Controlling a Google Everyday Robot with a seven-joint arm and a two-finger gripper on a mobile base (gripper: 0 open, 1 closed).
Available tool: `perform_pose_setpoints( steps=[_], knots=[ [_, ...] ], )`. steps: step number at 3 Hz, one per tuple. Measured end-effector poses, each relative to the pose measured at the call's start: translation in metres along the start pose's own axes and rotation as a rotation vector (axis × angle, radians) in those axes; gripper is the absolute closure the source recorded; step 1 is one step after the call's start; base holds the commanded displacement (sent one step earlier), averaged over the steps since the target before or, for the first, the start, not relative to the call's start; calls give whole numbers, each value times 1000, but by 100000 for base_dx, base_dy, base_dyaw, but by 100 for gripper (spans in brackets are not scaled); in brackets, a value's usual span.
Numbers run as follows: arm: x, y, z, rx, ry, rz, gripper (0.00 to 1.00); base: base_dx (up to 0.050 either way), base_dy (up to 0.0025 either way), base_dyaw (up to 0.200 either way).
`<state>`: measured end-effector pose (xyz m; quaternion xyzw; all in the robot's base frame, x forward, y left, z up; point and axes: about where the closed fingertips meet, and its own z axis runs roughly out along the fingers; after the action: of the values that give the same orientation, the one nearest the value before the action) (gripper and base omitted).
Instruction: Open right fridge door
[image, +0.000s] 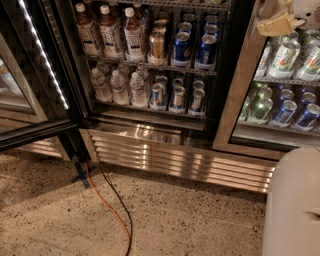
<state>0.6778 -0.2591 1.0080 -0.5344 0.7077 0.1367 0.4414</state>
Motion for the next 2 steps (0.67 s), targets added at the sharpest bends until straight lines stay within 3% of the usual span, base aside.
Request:
perform_pose_setpoints(
  steps=[1,2],
  knots=[
    [0,-1,0,3,0,0,100,-5000,0,0],
    [0,-1,0,3,0,0,100,0,0,0]
  ],
)
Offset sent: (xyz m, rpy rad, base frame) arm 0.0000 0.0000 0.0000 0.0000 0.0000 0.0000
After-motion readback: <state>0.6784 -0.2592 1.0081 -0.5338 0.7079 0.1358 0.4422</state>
